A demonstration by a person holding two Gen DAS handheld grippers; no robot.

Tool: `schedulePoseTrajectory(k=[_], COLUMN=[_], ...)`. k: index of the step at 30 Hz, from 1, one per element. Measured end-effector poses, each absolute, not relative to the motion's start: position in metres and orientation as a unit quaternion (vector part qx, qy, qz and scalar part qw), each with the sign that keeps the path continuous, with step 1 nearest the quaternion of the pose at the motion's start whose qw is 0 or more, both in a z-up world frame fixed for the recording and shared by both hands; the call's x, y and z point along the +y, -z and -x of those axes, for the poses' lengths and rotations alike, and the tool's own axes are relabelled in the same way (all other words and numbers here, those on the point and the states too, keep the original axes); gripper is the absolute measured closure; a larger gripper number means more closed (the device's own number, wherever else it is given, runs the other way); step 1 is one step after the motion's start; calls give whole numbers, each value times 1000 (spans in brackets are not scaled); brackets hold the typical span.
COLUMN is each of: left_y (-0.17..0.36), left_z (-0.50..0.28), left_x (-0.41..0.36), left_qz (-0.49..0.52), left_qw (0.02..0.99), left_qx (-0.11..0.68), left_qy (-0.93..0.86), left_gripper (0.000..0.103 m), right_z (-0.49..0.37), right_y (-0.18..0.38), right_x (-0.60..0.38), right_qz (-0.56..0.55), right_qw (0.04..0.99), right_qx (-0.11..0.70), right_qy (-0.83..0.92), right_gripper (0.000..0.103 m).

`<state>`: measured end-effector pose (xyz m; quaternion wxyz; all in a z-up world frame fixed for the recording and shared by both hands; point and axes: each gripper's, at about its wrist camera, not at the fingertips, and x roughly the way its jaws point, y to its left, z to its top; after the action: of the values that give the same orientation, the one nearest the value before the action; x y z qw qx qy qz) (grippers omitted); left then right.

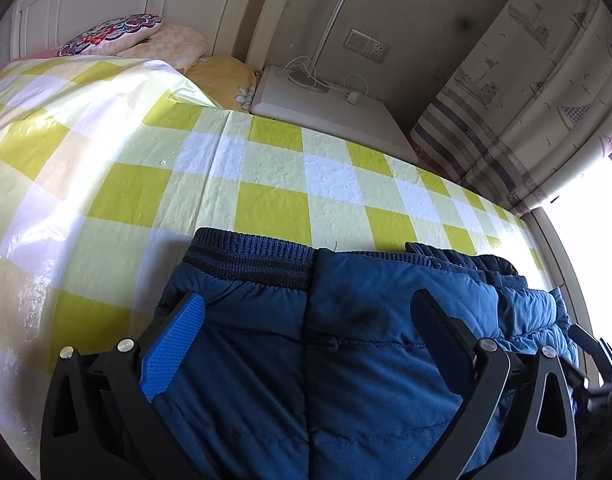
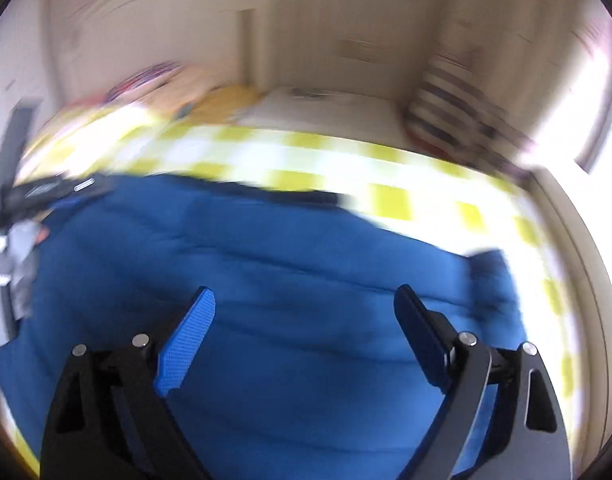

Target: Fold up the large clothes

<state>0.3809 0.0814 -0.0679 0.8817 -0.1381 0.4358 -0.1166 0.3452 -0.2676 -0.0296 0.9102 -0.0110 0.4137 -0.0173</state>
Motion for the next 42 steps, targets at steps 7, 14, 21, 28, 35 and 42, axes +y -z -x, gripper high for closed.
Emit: schedulePoseTrajectory(k=[7, 14, 21, 28, 35, 42], left_y=[69, 68, 56, 2, 60, 63], left_z=[-380, -370, -362, -279, -255, -253], left_x=[83, 89, 82, 25, -22, -16], left_qz=[142, 154, 109, 6, -67, -51], left_qw=[880, 883, 892, 926, 912, 914], left_qx=[436, 432, 437, 366, 398, 392], left_qy=[119, 104, 42, 92, 79, 88], left_gripper=[4, 4, 4, 4, 4, 4], right_z=[-344, -350, -349, -284, -262, -250], right_y=[65, 70, 67, 21, 57, 47], right_x=[-339, -351, -343, -253, -205, -229], right_qz=[-109, -135, -105, 55, 100, 79], right_qw=[896, 896, 895, 919, 910, 914], right_qx=[430, 421, 433, 389, 397, 394], right_qy=[13, -33, -25, -44, -65, -46], right_gripper=[8, 8, 9, 9, 2, 3])
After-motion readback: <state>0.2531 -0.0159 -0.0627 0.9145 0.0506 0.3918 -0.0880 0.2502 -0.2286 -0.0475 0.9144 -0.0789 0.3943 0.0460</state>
